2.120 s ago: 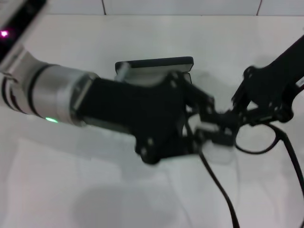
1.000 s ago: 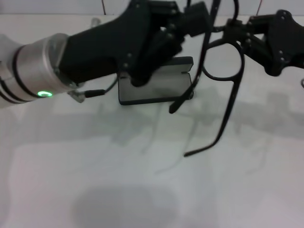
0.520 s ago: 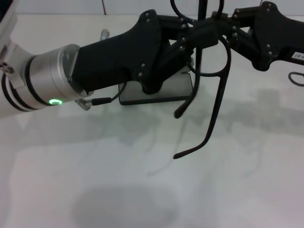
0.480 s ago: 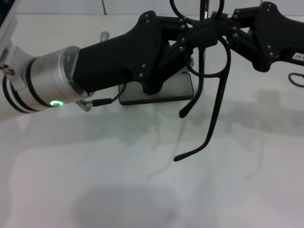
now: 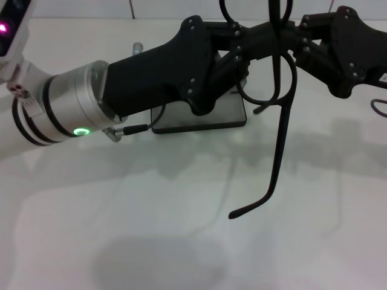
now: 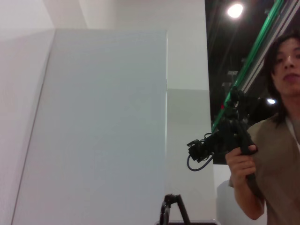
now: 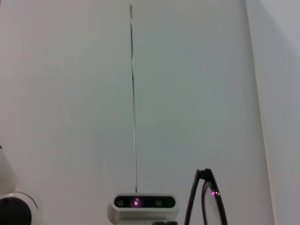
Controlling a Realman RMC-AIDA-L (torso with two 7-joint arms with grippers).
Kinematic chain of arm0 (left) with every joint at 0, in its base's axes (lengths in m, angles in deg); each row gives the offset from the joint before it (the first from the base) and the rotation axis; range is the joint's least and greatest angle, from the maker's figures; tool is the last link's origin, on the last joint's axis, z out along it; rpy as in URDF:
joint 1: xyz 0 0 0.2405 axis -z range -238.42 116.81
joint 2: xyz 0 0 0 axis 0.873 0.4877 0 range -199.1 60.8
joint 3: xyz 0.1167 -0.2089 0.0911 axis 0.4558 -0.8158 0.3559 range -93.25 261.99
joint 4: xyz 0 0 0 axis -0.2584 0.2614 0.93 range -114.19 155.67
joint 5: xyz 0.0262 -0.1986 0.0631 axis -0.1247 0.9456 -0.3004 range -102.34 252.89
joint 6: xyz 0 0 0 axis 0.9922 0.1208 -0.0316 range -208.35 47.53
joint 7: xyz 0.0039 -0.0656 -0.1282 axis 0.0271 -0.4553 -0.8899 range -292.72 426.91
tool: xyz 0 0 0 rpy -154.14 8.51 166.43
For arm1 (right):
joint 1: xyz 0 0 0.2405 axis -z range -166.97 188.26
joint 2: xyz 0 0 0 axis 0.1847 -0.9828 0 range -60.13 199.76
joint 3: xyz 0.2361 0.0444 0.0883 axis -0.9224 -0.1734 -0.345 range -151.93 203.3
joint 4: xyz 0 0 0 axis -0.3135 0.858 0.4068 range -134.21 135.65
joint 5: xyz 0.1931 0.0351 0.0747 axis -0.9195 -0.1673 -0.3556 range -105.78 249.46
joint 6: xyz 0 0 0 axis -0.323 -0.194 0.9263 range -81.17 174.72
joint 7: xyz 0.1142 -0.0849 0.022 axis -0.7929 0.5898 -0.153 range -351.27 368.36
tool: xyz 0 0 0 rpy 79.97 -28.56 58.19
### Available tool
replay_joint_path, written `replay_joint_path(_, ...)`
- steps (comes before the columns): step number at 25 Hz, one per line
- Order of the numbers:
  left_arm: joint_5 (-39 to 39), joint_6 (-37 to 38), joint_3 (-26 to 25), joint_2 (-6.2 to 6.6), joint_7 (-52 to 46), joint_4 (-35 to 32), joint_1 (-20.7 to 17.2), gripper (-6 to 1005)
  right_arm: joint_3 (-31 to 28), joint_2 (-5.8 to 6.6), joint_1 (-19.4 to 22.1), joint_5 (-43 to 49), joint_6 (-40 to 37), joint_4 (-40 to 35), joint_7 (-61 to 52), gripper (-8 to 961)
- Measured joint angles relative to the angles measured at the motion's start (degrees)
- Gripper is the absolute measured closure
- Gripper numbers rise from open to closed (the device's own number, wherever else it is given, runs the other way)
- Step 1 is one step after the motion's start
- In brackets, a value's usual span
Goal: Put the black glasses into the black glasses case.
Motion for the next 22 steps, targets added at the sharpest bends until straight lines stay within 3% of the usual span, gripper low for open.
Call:
replay_joint_path(9, 0.7, -0.5, -0.22, -0.15, -0.04, 0.63, -0.03, 972, -0.56, 0.02, 0.51, -1.27, -0.65, 1.33, 0.51, 905)
replay_joint_path(15, 1.3, 2.05, -0.05, 0.41, -0.36, 0.39, -2.36, 972, -1.1, 0.37, 2.9, -4.06, -2.21, 0.82, 0.87, 904)
replay_joint_path(19, 0.13, 4.31, -0.03, 0.95, -0.55, 0.03, -4.77, 972, -6.77, 0.39, 5.27, -8.59, -10.39, 1.4, 0.88, 904)
replay_joint_path(22, -4.52, 5.81, 0.28, 0.81, -0.59, -0.04, -4.36, 972, -10.3, 0.21, 5.58, -14.81, -15.96, 3.19, 0.91, 904)
